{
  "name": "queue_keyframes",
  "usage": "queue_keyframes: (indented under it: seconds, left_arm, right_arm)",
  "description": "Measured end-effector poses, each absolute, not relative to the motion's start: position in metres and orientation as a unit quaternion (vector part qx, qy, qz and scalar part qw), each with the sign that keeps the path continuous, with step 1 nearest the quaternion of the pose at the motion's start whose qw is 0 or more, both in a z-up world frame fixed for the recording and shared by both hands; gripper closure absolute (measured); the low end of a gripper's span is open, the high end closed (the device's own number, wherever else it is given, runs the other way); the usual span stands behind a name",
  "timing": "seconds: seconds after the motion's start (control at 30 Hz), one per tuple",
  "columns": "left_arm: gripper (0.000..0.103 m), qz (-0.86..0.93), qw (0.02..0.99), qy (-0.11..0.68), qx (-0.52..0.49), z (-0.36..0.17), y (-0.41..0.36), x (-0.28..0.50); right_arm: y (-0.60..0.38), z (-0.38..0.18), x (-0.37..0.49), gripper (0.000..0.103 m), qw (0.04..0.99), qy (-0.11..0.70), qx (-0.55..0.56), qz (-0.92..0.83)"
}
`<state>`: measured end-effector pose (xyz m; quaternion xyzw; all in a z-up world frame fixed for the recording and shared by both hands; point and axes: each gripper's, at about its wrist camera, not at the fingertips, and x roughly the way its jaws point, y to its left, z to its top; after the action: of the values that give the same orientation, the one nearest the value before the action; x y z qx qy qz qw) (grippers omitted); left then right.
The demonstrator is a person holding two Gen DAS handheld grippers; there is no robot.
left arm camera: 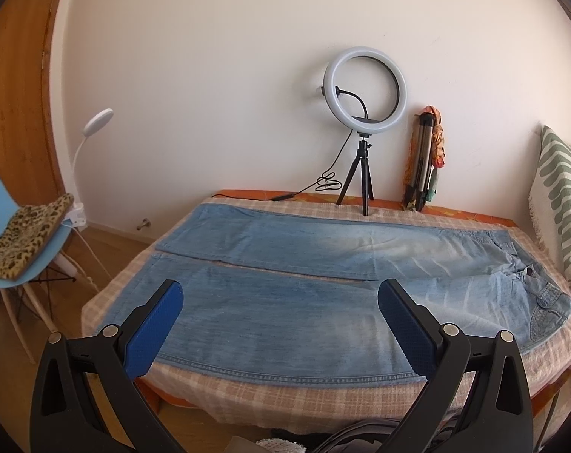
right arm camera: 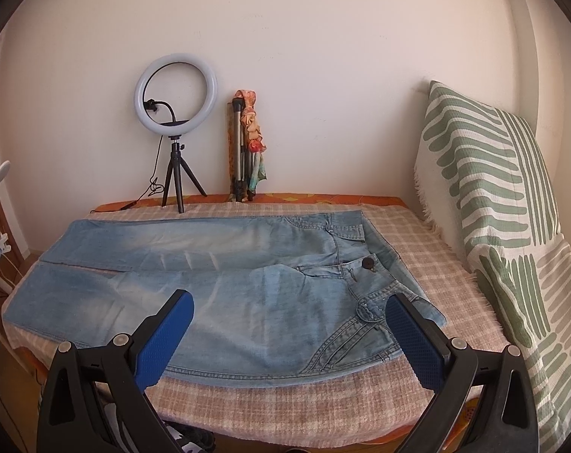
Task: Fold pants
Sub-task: 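Move the left tool to the jeans hem and close on it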
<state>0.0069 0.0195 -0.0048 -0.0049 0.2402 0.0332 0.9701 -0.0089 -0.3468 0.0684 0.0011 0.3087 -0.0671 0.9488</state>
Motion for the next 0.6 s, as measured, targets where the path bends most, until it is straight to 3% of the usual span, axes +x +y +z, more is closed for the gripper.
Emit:
queue_keyframes:
  seconds: [0.33,0.6]
  left_arm:
    - [0.000,0.067,0.960,0.272,0.018,-0.018,0.053,0.016]
    - [0.000,0.099,0.943,0.316,0.015,-0.043,0.090,0.031]
  right_arm:
    - [-0.362,0.056,0.001,0.000,0.946,0.316,-0.074,-0.022]
    - [-0.369,0.025,0.014,0.000,0.936,0.337,-0.065,0.081]
